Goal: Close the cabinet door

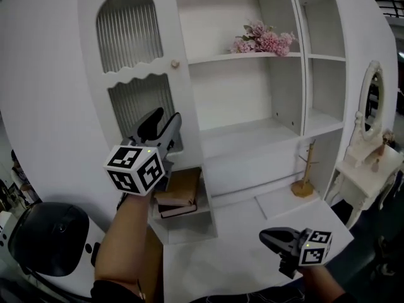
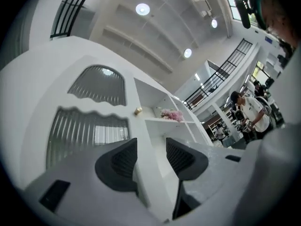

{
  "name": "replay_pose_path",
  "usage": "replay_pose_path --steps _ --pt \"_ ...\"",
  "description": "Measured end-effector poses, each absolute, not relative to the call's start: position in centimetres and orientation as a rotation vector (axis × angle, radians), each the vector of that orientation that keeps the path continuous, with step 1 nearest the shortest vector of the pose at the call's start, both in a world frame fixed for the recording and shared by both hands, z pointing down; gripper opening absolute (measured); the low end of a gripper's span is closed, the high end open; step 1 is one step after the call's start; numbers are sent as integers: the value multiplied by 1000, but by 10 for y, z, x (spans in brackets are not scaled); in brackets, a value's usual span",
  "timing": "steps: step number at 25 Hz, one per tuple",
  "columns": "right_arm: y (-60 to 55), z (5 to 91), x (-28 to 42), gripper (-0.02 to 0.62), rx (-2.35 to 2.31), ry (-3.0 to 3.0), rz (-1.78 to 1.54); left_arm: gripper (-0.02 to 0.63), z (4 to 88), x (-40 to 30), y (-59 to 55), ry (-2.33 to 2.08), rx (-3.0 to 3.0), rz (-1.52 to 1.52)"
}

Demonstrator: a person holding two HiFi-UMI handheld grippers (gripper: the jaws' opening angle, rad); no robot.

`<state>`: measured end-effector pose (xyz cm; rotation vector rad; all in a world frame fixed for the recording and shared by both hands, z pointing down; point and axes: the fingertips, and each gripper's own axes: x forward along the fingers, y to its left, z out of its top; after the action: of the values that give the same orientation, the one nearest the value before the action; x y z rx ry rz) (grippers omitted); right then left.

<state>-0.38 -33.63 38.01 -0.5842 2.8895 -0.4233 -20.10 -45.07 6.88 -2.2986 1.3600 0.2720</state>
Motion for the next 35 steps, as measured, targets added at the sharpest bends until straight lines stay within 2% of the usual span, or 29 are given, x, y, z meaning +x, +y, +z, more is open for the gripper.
replay_pose_path --steps 3,13,17,22,35 --pt "-316 379 -23 8 -554 2917 -408 179 118 -200 -419 1336 -2439 311" --pt "-234 392 -73 8 -459 2955 -466 172 314 -166 -254 1134 -2958 173" --pt "-203 400 -85 6 -446 2929 -500 86 367 -161 -195 1116 -3076 189" --pt "-172 411 -98 8 -446 2918 -531 5 397 -163 -154 1102 -3171 266" --pt "-151 421 -104 6 -520 2927 -514 5 406 -161 -129 1062 -3179 253"
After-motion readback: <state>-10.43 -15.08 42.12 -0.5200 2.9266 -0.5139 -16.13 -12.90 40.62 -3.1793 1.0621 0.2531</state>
